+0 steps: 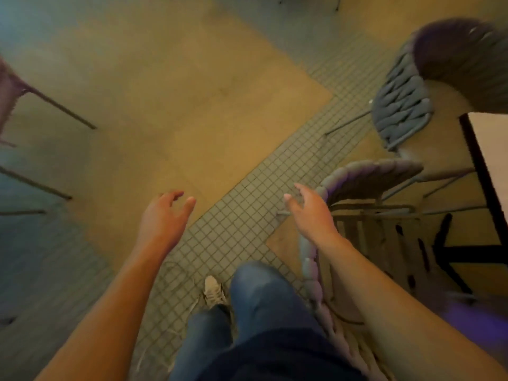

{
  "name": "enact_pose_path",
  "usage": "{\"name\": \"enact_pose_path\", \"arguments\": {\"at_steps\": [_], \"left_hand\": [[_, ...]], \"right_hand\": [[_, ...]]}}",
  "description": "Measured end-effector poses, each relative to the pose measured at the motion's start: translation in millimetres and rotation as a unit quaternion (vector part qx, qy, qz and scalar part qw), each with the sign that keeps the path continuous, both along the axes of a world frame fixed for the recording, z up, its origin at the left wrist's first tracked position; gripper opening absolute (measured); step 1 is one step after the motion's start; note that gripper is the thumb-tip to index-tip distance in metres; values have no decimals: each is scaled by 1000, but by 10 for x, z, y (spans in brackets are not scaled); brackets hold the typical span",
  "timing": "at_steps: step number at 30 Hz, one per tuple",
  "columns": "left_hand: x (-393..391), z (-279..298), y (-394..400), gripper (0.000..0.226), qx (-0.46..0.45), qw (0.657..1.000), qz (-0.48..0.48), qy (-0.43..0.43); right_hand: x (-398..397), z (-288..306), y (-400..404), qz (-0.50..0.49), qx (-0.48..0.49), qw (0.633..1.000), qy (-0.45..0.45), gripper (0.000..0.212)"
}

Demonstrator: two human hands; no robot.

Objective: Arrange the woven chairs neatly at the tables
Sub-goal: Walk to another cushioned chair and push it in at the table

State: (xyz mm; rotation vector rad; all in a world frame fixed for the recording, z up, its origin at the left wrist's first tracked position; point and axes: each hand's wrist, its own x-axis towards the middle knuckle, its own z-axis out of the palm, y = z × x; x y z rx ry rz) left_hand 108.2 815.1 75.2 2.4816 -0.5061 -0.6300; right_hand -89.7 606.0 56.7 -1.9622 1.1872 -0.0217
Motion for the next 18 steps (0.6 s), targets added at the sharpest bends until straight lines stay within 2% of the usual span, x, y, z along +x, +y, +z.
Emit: {"name": "enact_pose_path", "arguments": {"at_steps": [7, 12, 18], "left_hand": [[1284, -6, -1723, 49, -12, 990, -141, 8], [1971, -95, -3067, 50, -6, 983, -183, 19], [2620, 81, -4644, 50, -24, 972, -234, 16]], "right_hand": [[984, 32, -1119, -93, -16, 995, 25, 61], [1585, -206, -2134, -147, -13, 988, 46, 60], [2080, -92, -3399, -197, -1, 979, 46, 63]]}}
